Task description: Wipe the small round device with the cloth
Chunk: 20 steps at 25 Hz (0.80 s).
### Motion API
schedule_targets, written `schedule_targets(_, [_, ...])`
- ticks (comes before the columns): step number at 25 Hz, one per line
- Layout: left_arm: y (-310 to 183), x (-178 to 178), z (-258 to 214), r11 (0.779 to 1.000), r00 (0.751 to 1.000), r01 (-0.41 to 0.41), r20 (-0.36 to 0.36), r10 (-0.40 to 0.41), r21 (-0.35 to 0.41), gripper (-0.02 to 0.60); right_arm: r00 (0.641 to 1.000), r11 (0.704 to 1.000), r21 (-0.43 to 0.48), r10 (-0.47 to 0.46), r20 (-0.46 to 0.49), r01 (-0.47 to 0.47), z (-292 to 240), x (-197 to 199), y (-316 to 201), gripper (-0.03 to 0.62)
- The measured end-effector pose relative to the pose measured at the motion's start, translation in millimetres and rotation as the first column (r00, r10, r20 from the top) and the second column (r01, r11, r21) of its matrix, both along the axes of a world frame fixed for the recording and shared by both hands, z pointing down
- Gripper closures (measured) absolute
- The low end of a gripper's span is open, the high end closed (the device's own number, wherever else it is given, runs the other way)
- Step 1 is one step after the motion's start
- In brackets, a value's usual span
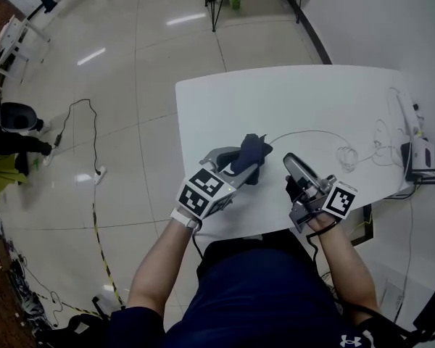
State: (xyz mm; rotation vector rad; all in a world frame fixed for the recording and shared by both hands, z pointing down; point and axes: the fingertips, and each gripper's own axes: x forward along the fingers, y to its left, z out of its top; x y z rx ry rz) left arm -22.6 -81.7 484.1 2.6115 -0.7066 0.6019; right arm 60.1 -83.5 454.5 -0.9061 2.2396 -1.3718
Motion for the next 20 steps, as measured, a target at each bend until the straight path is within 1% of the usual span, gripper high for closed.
schedule_targets(1, [0, 11, 4, 0.998, 0.997, -0.060, 0.036, 0.061, -0.011, 0.430, 1.000, 1.000, -0.003, 0.012, -0.013, -0.012, 3, 5, -1, 0.470])
schedule_targets(2, [0, 20, 8, 0.992, 0.988, -0.128, 0.083, 0.129, -0.020, 0.428, 1.000, 1.000, -0.006, 0.020, -0.018, -0.020, 5, 8, -1, 0.471])
schedule_targets(4, [-4, 34, 15, 0.971, 0.955, -0.238, 0.174, 0.241, -0.037, 0.428, 1.000, 1.000, -0.011, 0.023, -0.005, -0.023, 8, 10, 1, 0.471])
schedule_targets(5, [-9, 38, 18, 0.961, 0.940, -0.271, 0.199, 0.276, -0.052, 0.428, 1.000, 1.000, -0.014, 0.023, 0.003, -0.023, 9, 10, 1, 0.471])
schedule_targets(6, [-15, 41, 21, 0.954, 0.931, -0.291, 0.206, 0.301, -0.076, 0.428, 1.000, 1.000, -0.018, 0.024, 0.010, -0.023, 10, 10, 1, 0.471])
schedule_targets(7, [-22, 43, 24, 0.947, 0.928, -0.302, 0.195, 0.318, -0.110, 0.428, 1.000, 0.999, -0.021, 0.026, 0.014, -0.025, 11, 10, 2, 0.473])
schedule_targets(10, [-38, 46, 33, 0.917, 0.933, -0.310, 0.105, 0.344, -0.251, 0.427, 0.999, 0.999, -0.037, 0.033, 0.000, -0.033, 19, 13, 3, 0.476])
schedule_targets(11, [-43, 45, 36, 0.906, 0.939, -0.300, 0.072, 0.335, -0.299, 0.428, 0.999, 0.999, -0.044, 0.032, 0.005, -0.032, 21, 14, 5, 0.476])
schedule_targets(13, [-54, 37, 47, 0.880, 0.956, -0.271, -0.003, 0.293, -0.390, 0.428, 0.999, 0.998, -0.057, 0.031, 0.014, -0.030, 24, 14, 8, 0.476])
schedule_targets(15, [-61, 27, 57, 0.846, 0.970, -0.242, -0.098, 0.223, -0.474, 0.428, 0.999, 0.997, -0.069, 0.038, 0.005, -0.038, 28, 16, 10, 0.477])
schedule_targets(16, [-64, 21, 61, 0.831, 0.974, -0.224, -0.145, 0.173, -0.509, 0.428, 0.999, 0.996, -0.076, 0.043, 0.002, -0.043, 30, 18, 11, 0.479])
schedule_targets(17, [-66, 16, 65, 0.817, 0.974, -0.204, -0.192, 0.117, -0.539, 0.428, 0.999, 0.995, -0.083, 0.046, 0.005, -0.046, 32, 19, 12, 0.479])
schedule_targets(18, [-66, 11, 68, 0.804, 0.969, -0.188, -0.241, 0.057, -0.564, 0.428, 0.999, 0.995, -0.091, 0.048, 0.012, -0.046, 35, 20, 13, 0.479])
schedule_targets(19, [-66, 7, 71, 0.790, 0.957, -0.175, -0.289, -0.003, -0.587, 0.428, 0.999, 0.994, -0.098, 0.047, 0.020, -0.045, 37, 20, 15, 0.480])
schedule_targets(20, [-65, 3, 75, 0.778, 0.941, -0.163, -0.333, -0.062, -0.607, 0.428, 0.999, 0.994, -0.103, 0.045, 0.022, -0.042, 39, 21, 15, 0.480])
